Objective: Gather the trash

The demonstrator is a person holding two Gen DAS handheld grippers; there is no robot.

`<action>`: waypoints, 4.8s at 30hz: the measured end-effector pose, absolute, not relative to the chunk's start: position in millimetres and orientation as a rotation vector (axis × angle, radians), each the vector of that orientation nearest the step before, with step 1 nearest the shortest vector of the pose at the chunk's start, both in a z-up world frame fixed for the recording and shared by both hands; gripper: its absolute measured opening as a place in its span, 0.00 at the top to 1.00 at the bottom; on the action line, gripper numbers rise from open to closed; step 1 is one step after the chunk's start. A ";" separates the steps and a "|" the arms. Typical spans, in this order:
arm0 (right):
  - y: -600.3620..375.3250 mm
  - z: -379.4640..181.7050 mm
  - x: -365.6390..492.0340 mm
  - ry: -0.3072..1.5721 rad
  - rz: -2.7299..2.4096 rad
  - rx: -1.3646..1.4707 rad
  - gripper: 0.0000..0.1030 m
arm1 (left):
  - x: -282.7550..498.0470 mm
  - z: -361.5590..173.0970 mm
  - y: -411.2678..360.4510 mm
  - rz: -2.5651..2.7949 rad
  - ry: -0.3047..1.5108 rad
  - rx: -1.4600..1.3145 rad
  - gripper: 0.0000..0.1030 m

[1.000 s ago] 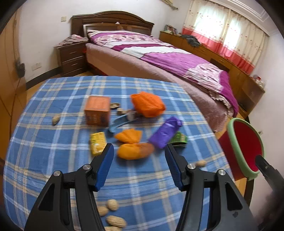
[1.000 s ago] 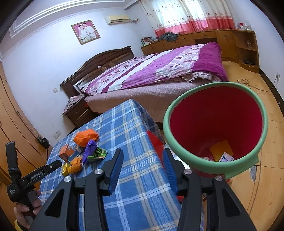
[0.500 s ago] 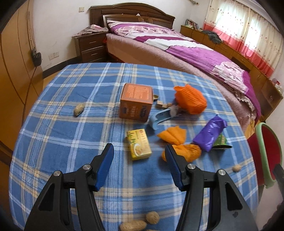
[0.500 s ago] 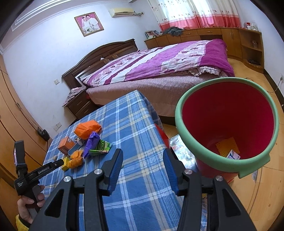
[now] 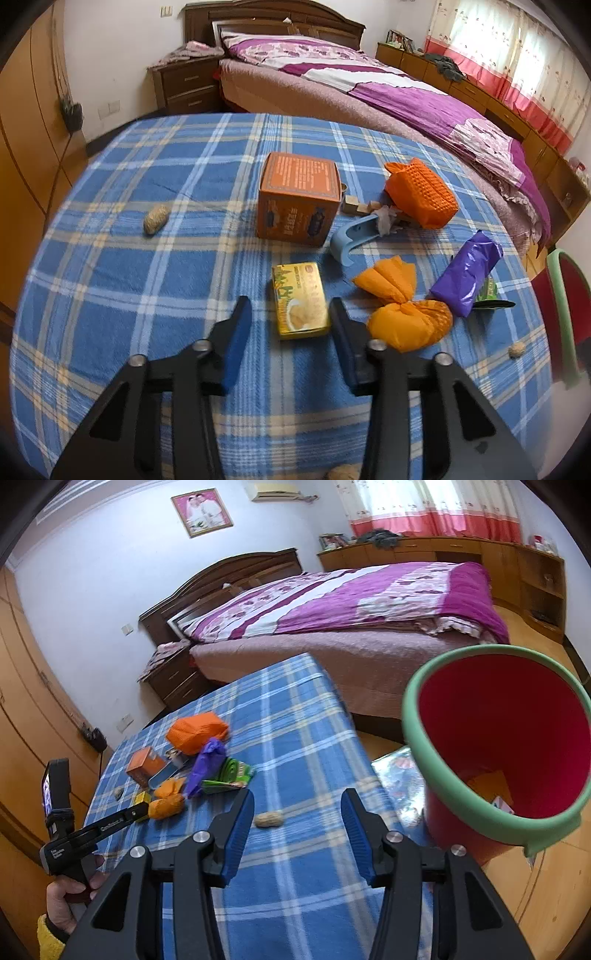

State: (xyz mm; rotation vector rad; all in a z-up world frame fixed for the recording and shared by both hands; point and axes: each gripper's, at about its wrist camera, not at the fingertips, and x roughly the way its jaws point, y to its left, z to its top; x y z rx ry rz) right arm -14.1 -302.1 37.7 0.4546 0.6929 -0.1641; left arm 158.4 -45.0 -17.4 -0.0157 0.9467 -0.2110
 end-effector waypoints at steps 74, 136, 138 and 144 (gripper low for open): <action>-182.1 -7.9 89.7 0.837 0.067 0.296 0.95 | 129.4 -6.4 30.6 -0.192 0.920 -0.183 0.73; -199.8 43.8 34.4 0.747 0.072 0.357 0.52 | 106.0 22.3 3.7 -0.290 0.886 -0.168 0.73; -206.9 47.8 25.7 0.738 0.061 0.365 0.52 | 102.3 25.0 -1.3 -0.306 0.886 -0.166 0.73; -224.3 59.0 2.8 0.700 0.023 0.372 0.52 | 92.0 33.6 -17.1 -0.348 0.877 -0.153 0.73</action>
